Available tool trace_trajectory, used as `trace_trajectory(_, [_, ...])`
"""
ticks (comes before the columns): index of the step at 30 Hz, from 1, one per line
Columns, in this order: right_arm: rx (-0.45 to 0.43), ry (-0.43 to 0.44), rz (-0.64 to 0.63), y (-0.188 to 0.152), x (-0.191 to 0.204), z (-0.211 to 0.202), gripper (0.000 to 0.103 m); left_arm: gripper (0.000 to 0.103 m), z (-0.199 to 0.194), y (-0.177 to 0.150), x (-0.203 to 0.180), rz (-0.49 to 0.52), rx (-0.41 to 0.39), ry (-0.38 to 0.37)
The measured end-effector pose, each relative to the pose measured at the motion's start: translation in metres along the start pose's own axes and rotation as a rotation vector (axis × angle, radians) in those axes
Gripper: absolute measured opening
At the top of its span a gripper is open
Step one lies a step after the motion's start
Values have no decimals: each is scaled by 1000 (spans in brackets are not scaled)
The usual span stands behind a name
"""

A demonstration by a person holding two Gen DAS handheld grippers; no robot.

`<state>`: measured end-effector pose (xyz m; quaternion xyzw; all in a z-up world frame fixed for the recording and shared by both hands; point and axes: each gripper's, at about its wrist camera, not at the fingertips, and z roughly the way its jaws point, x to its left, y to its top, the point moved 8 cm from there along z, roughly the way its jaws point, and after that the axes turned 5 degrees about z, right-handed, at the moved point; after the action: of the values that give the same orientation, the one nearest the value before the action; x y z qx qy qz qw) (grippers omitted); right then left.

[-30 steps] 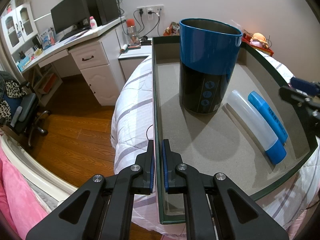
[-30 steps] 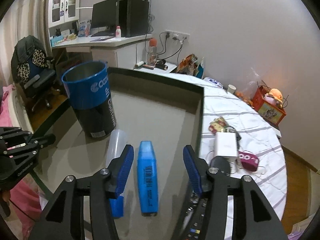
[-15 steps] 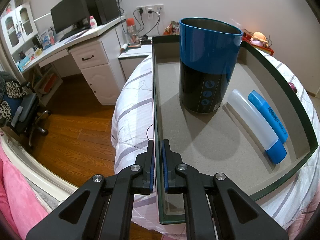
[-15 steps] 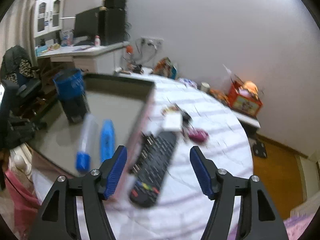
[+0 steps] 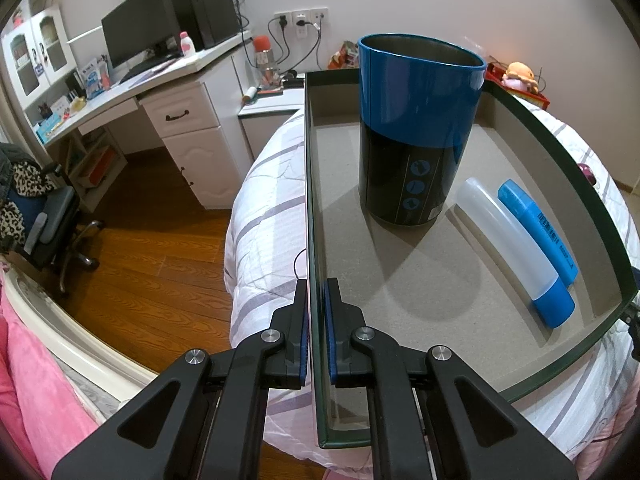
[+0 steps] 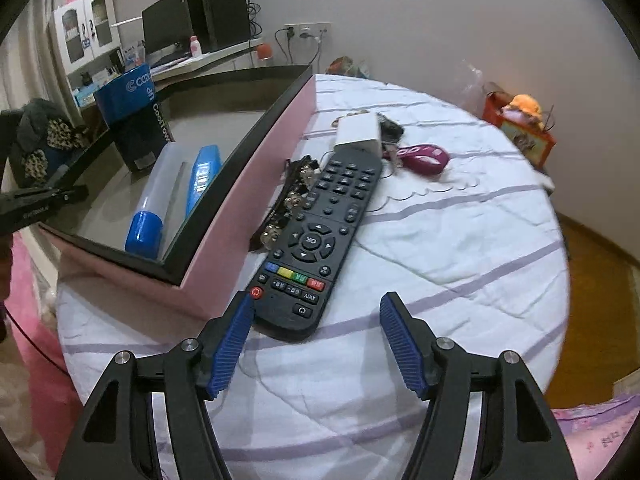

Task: Organize rigid objects
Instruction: 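Lower the right tool onto the black TV remote and grasp it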

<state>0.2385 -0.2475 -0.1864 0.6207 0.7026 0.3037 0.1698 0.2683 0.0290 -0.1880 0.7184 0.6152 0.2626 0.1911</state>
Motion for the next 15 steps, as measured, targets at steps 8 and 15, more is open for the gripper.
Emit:
trace_trajectory(8, [-4, 19, 28, 13, 1, 14, 68, 6, 0, 0, 2, 0, 1, 3])
trace_trajectory(15, [10, -14, 23, 11, -7, 15, 68, 7, -3, -2, 4, 5, 4, 9])
